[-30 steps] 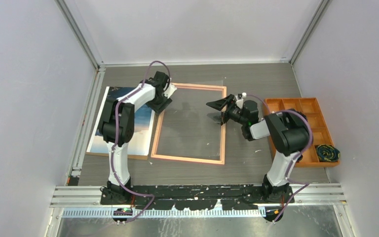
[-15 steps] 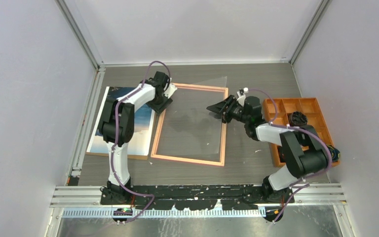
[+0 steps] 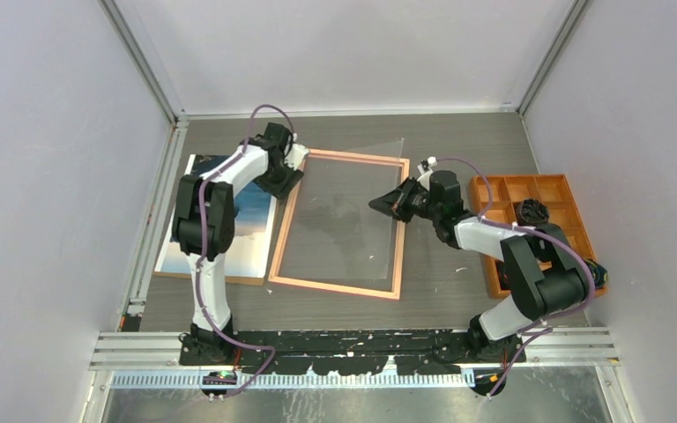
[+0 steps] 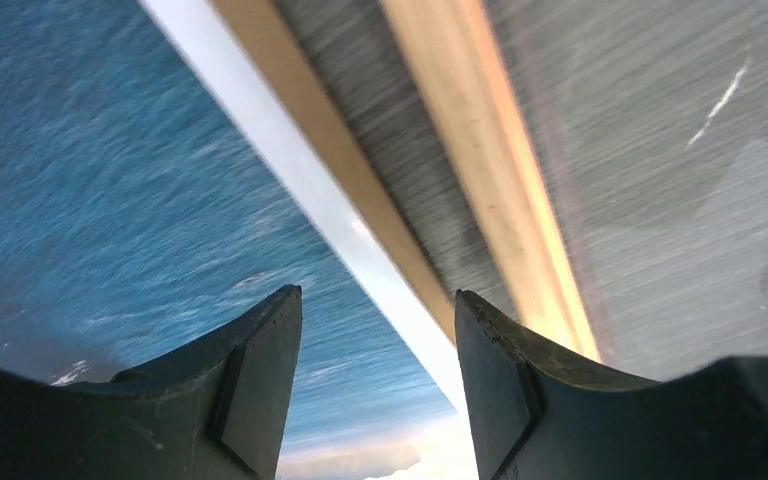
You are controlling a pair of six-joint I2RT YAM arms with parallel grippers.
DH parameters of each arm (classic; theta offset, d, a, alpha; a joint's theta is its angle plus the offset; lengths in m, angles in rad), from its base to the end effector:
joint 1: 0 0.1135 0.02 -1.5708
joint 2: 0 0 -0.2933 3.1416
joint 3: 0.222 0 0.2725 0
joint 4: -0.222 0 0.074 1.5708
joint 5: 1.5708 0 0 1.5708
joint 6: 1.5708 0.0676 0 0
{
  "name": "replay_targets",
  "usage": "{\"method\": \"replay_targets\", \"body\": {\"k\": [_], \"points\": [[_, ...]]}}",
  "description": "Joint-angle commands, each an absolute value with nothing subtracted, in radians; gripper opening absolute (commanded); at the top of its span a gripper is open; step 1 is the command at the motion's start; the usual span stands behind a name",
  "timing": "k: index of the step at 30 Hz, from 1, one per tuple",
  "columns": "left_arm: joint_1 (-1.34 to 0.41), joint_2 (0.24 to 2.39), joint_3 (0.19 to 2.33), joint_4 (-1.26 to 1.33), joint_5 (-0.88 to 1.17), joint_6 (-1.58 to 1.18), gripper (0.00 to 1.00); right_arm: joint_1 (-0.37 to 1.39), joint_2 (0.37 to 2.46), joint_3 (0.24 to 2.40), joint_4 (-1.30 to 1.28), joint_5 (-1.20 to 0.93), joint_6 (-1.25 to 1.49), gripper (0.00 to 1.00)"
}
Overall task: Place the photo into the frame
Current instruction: Pick up the photo frame item from the photo frame.
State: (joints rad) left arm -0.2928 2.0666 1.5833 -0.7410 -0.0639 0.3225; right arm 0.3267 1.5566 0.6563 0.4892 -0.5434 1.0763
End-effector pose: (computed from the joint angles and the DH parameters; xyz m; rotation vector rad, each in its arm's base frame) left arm 0.4520 -0.1318 0.1680 0.8314 2.6681 0.0966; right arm 0.3192 0.1451 0.1831 0.4289 2.1790 1.3884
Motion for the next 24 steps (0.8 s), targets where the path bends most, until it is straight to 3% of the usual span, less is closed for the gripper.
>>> {"method": "replay_targets", "body": {"k": [1, 11, 24], "points": [[-0.223, 1.987, 1.658, -0.777, 0.039, 0.285, 0.59, 0.344, 1.450, 0.710, 0.481, -0.558, 1.032, 0.01], [-0.088, 1.982, 1.744, -0.817, 0.097, 0.261, 0.59, 0.364, 1.423, 0.792, 0.595, -0.643, 1.158, 0.01], [-0.092, 1.976, 1.651, -0.763, 0.121, 0.251, 0.60, 0.349, 1.640, 0.731, 0.654, -0.552, 1.129, 0.01]]}}
